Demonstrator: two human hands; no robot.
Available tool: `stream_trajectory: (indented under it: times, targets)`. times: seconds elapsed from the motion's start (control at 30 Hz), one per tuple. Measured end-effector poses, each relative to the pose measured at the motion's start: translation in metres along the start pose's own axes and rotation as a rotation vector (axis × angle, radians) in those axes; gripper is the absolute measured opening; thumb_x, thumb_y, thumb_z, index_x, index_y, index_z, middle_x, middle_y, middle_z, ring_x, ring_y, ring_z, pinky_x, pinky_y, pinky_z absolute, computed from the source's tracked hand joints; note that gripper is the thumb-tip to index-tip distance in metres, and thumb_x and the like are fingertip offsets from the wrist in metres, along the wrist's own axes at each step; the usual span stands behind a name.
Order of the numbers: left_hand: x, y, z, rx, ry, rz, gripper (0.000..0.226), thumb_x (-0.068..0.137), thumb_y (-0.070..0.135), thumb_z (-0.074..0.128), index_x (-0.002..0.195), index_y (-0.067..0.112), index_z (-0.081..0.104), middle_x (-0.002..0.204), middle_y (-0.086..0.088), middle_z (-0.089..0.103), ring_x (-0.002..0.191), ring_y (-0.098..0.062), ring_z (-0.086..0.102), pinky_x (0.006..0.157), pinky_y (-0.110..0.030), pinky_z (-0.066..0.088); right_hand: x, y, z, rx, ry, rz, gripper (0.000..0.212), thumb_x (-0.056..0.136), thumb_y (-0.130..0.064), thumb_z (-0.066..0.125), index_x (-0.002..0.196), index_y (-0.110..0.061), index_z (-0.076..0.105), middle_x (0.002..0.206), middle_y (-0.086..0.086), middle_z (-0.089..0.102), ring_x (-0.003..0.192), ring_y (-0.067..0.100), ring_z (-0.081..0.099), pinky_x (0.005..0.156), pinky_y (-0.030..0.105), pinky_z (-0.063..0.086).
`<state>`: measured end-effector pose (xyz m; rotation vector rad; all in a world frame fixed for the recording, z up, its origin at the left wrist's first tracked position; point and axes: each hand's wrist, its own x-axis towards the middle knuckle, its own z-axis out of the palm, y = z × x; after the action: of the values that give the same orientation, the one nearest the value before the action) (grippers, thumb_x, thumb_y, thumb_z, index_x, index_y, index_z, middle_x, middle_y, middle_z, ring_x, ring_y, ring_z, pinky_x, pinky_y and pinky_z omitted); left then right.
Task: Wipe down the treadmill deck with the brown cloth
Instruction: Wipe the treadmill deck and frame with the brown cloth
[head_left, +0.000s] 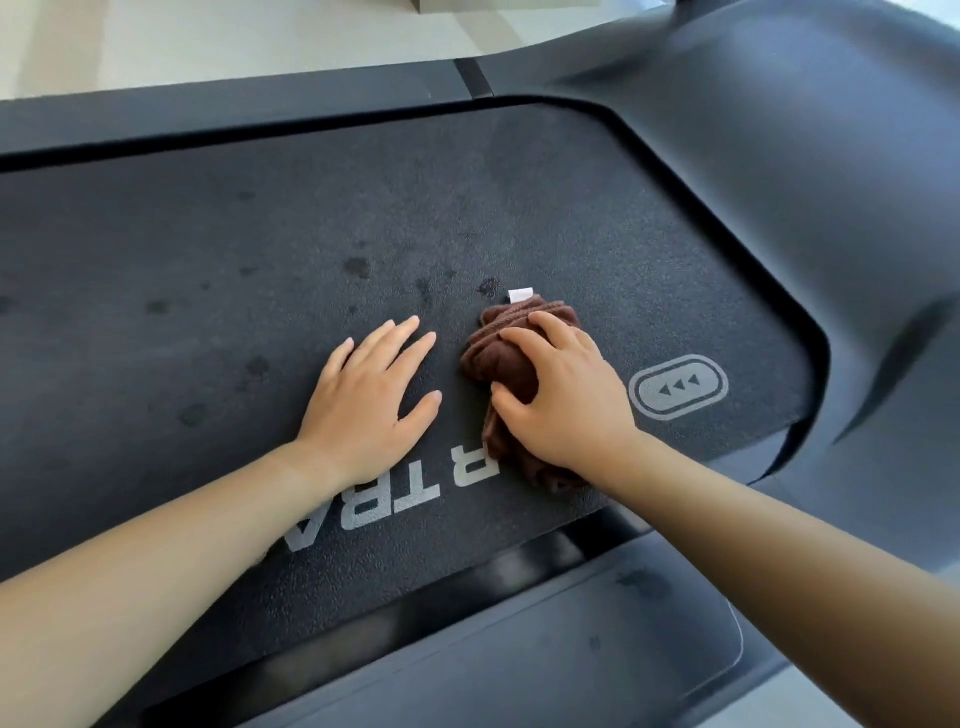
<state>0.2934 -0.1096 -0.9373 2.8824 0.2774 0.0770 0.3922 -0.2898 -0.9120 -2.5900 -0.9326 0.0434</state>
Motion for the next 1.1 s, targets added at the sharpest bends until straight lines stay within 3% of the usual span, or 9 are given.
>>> stream_trajectory:
  times: [0.27,0.6,1.1]
  targets:
    - [0.070,-0.024,-0.012,-0.049,0.031,-0.126,0.061,0.094,0.050,0.028,0.148,0.022,0.021,0.158,0.005,0.011,0.145,-0.014,0.006,0.115,-0.047,0.010,0.063,0.002,0.012,0.036,0.057,0.000,0.051,0.080,-0.046,0.058,0.129,-0.031,0.053,0.139,-0.005,0.046,0.127,0.023,0.040,0.097,0.040,0.042]
    - [0.199,-0.095,-0.013,0.014,0.034,-0.186,0.062,0.095,0.048,0.028,0.149,0.020,0.019,0.157,0.006,0.015,0.144,-0.013,0.009,0.117,-0.046,0.007,0.193,0.014,0.028,0.046,0.103,0.044,0.049,0.080,-0.045,0.057,0.127,-0.030,0.055,0.136,-0.007,0.048,0.124,0.022,0.041,0.093,0.037,0.043]
    - [0.202,-0.096,-0.011,-0.012,0.079,-0.201,0.063,0.090,0.051,0.028,0.148,0.028,0.020,0.156,0.015,0.011,0.143,-0.003,0.004,0.116,-0.040,0.002,0.363,0.033,0.035,0.060,0.092,0.115,0.055,0.078,-0.046,0.056,0.130,-0.029,0.052,0.137,-0.003,0.047,0.125,0.026,0.042,0.090,0.036,0.041]
